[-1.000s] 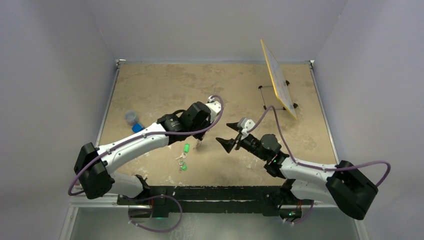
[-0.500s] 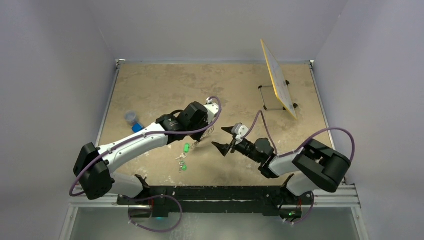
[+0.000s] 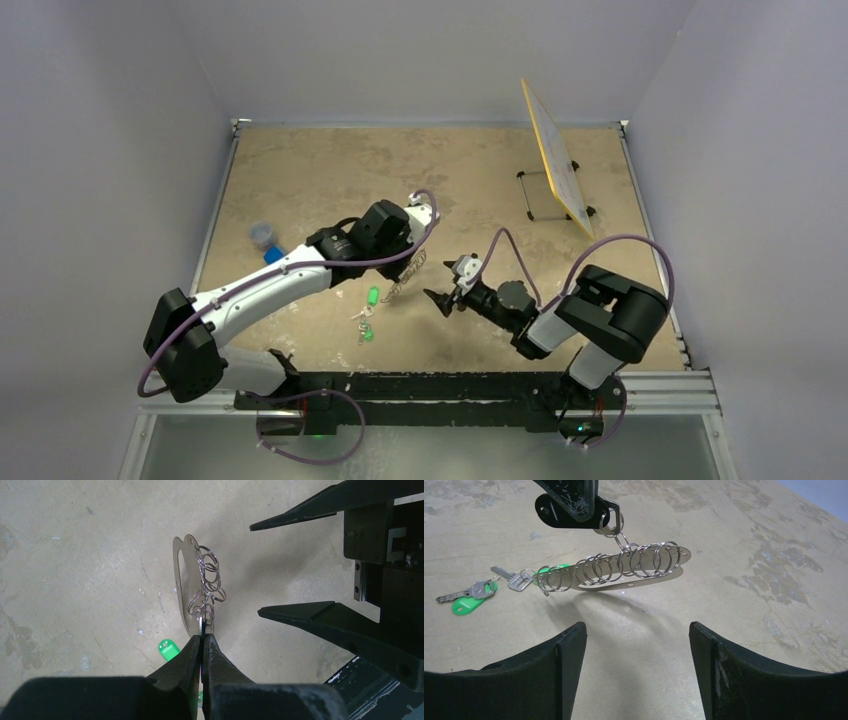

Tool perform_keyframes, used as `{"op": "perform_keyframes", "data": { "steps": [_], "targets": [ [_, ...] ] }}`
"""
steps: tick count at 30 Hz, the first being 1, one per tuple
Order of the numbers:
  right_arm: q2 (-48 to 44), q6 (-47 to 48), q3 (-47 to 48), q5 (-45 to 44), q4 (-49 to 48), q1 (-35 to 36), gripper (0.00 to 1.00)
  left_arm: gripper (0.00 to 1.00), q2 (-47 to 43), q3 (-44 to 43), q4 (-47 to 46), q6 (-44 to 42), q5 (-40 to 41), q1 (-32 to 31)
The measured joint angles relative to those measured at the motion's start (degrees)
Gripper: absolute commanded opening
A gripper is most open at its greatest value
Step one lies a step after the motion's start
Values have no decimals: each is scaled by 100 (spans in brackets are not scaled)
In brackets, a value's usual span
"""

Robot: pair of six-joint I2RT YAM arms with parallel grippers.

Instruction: Remove the keys from the keyring

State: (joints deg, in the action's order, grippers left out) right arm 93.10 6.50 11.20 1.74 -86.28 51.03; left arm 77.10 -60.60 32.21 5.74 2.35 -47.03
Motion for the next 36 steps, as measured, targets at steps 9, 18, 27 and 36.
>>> {"op": "perform_keyframes", "data": {
  "steps": [9,18,27,36],
  "targets": [
    [385,214,332,-116,-26,74,78,0,-44,33,-4,0,-116,59],
    [413,348,501,-516,-26,109,78,0,-125,39,-4,-2,-304,94],
    [415,409,616,-732,-26,111,78,0,-125,39,-4,-2,-393,94],
    [415,387,621,-1128,-28,111,78,0,-127,39,-4,-2,-435,105]
  ]
}}
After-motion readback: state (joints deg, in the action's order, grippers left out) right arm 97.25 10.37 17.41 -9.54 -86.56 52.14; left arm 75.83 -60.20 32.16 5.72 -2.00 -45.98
